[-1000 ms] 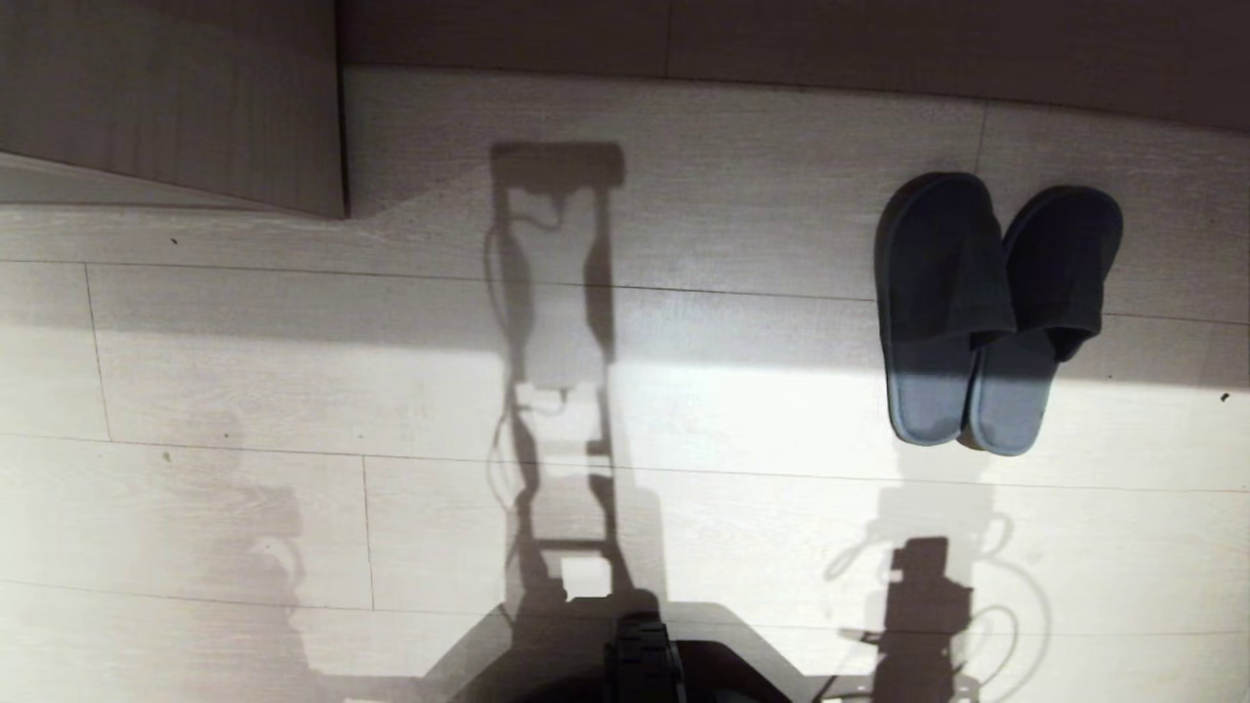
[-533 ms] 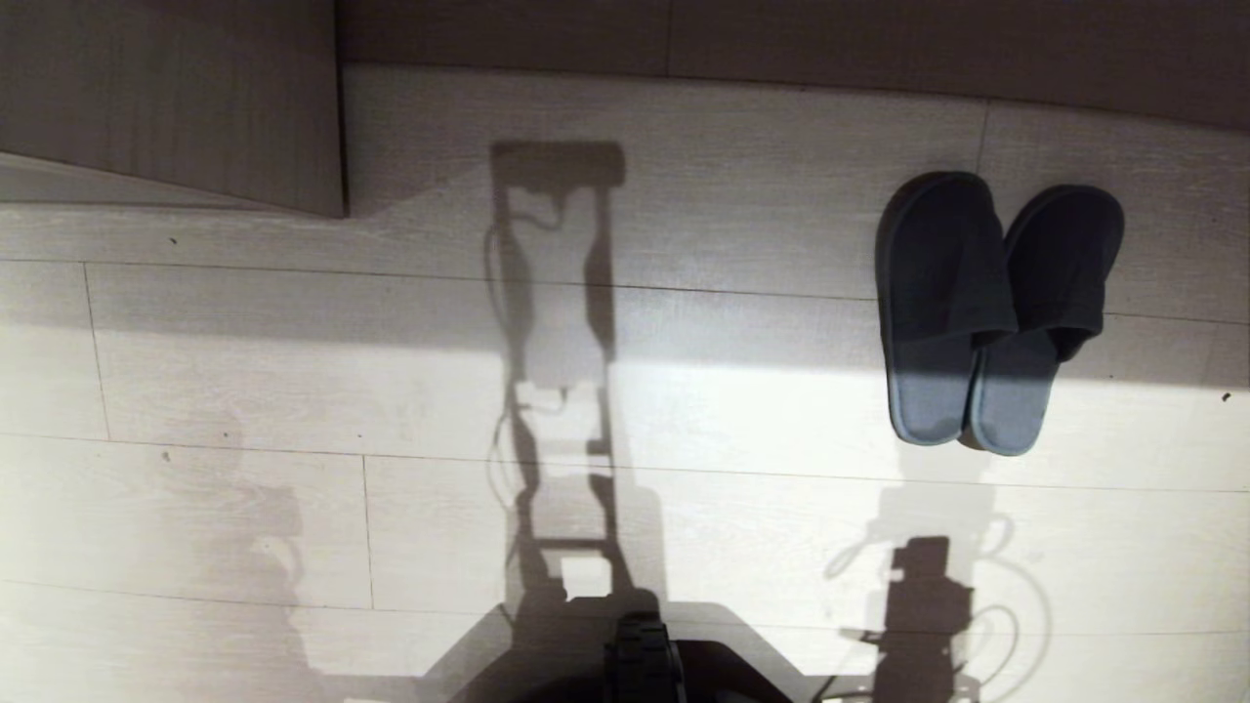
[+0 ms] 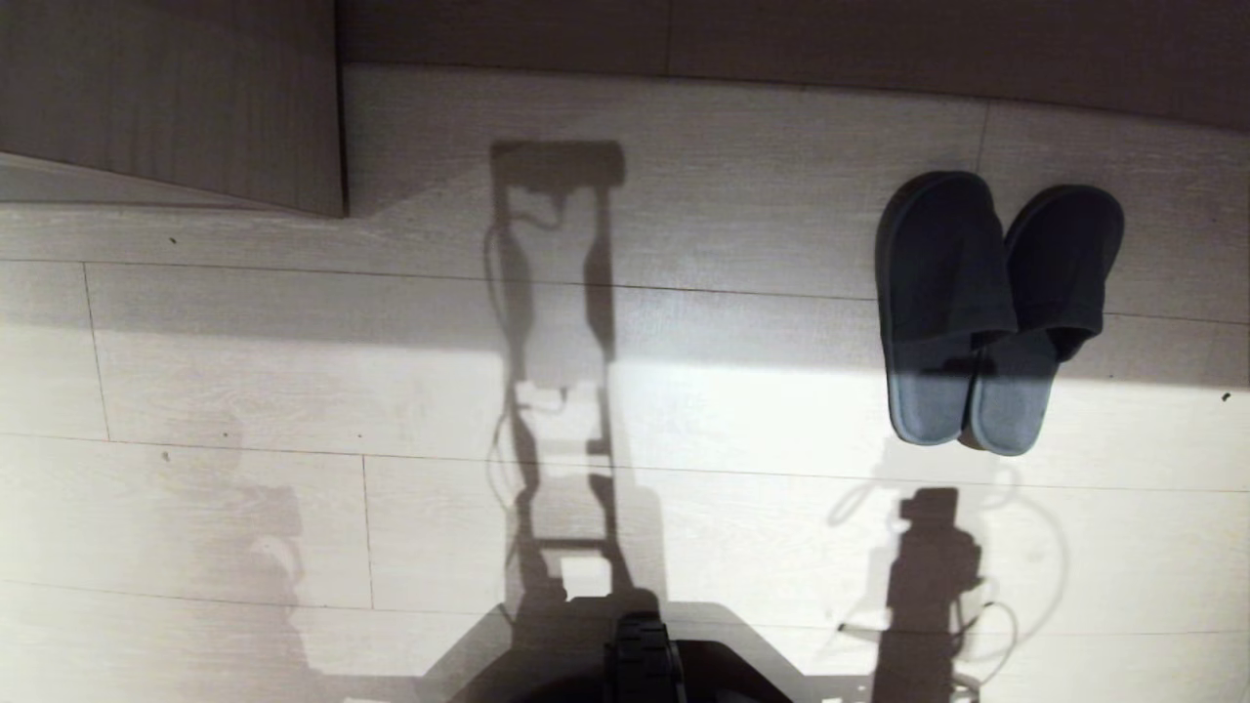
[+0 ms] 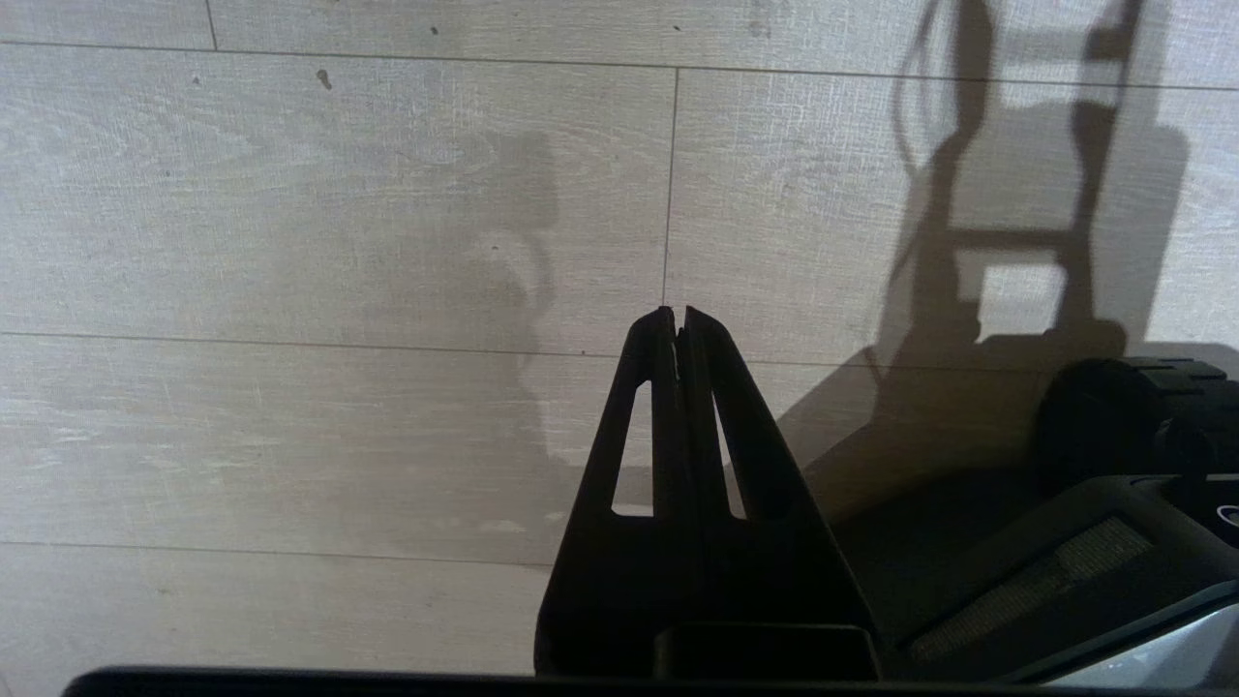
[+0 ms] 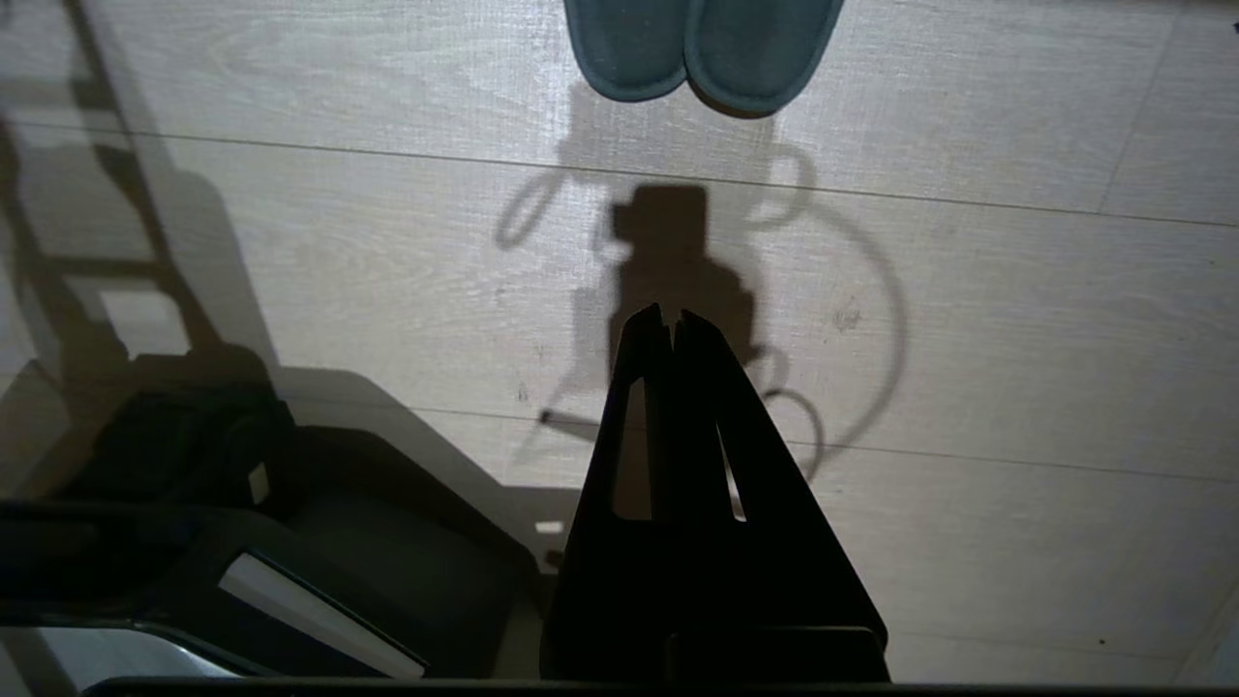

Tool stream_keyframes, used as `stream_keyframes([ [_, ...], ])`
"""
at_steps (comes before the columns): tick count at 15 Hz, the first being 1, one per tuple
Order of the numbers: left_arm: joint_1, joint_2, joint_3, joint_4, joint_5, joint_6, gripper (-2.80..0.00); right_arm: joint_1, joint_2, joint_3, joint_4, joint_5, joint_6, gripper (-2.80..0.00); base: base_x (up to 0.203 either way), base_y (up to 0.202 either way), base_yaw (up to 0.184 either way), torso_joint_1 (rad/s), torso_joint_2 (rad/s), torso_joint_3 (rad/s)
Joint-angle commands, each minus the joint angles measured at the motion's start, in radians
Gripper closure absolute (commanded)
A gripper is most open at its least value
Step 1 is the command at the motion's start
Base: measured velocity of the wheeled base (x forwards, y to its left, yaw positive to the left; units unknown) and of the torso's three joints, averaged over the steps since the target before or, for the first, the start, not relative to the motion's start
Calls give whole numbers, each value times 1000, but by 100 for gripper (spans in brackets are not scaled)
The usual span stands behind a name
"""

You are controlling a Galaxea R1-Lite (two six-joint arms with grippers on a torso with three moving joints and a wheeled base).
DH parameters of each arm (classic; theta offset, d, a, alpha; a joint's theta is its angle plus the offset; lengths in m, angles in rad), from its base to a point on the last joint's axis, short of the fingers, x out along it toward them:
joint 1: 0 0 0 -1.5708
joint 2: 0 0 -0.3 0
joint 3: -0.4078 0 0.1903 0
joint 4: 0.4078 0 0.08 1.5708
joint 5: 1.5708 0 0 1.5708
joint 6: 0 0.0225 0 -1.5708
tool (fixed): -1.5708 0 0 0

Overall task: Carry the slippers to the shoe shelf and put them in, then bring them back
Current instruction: Pick up the slippers on the floor

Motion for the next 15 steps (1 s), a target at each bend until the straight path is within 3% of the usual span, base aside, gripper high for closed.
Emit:
stream_keyframes([
  [1,0,1,0,0,0,-1,0,4,344,-70,-45,7,-11,0,0,0,0,0,0,0],
  [8,0,1,0,0,0,1,0,8,1142,-232,-603,70,-85,0,0,0,0,0,0,0],
  [9,0,-1,0,0,0,1,0,8,1217,-250,-673,64,-105,-280,0,0,0,0,0,0],
  [15,0,1,0,0,0,2,0,-1,1361,-227,-972,47,-149,-280,0,0,0,0,0,0],
])
